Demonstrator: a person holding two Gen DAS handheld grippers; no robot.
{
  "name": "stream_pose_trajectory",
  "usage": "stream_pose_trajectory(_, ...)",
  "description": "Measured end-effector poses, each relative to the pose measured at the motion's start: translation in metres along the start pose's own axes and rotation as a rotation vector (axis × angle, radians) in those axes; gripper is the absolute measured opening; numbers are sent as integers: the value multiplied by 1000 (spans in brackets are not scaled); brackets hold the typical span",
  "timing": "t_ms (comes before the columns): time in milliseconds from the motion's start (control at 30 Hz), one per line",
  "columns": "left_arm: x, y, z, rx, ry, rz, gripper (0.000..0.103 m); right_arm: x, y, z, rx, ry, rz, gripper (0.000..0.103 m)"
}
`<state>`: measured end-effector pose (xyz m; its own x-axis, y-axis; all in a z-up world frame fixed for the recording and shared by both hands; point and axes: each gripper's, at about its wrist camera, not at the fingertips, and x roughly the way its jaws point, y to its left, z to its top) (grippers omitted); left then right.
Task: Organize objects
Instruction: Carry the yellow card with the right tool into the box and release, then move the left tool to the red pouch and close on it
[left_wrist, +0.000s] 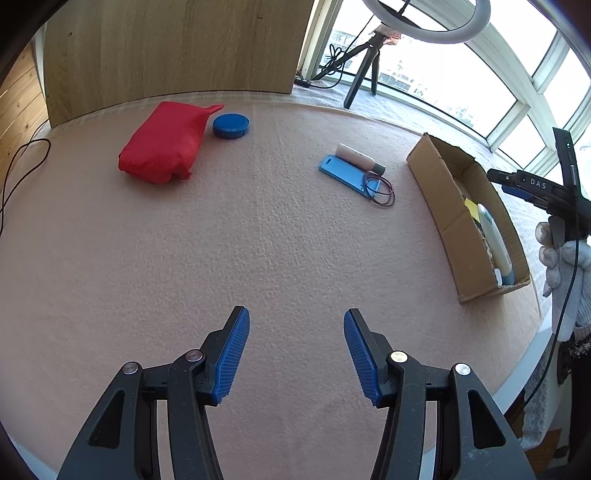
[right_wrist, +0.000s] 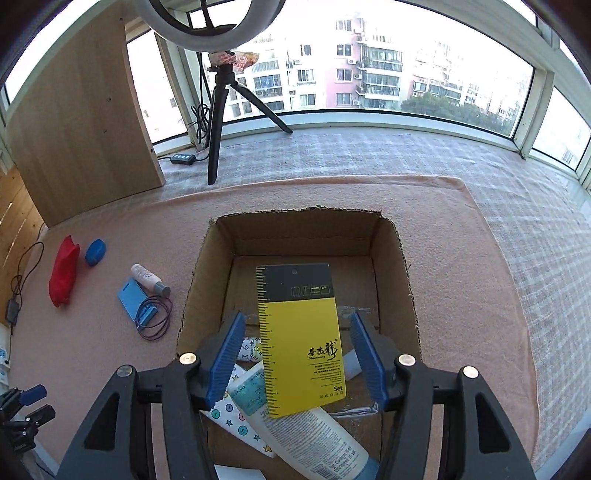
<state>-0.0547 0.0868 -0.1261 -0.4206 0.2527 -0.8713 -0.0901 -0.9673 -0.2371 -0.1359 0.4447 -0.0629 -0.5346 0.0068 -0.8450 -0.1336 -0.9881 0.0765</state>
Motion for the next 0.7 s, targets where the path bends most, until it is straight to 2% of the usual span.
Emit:
stream_pose_trajectory(400, -1, 14, 2, -11, 3, 5, 58, -7, 17, 3, 6, -25, 32, 61)
stream_pose_trajectory(700, -7, 30, 1, -22, -2, 13, 58, -19, 56, 8, -26, -40, 136, 61)
